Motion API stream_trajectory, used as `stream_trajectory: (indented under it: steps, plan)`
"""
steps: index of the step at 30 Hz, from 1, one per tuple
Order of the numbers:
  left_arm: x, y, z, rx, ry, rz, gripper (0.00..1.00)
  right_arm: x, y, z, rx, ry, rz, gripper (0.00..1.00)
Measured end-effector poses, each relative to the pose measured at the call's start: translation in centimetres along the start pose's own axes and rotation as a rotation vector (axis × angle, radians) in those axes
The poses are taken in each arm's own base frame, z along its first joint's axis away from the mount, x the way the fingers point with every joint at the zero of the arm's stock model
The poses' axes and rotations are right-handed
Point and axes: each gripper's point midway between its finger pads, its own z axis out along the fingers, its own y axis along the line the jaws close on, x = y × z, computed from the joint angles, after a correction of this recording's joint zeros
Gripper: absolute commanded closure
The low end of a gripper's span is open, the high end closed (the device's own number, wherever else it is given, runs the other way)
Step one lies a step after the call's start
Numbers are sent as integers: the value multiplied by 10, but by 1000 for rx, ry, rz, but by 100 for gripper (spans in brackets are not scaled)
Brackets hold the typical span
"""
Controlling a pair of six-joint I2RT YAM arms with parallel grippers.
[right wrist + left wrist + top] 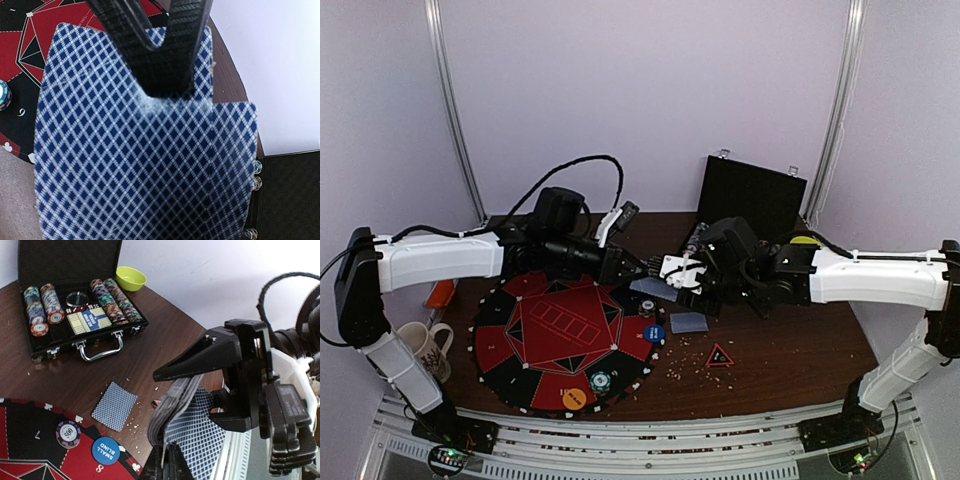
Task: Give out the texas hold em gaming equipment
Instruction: Pick up the poker card from the face-down deck piles.
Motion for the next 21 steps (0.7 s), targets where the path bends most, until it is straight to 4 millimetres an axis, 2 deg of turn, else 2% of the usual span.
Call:
stream_trajectory:
  steps: [8, 16, 21]
  plan:
    - [-5, -6, -4, 20, -17, 11, 100, 2, -2, 0, 4, 4, 2, 51]
    - [-19, -20, -30, 50, -70, 42, 100, 6, -9, 2, 15, 13, 14, 51]
    - [-21, -30, -38, 94, -77, 60, 100, 10, -14, 2, 24, 20, 26, 51]
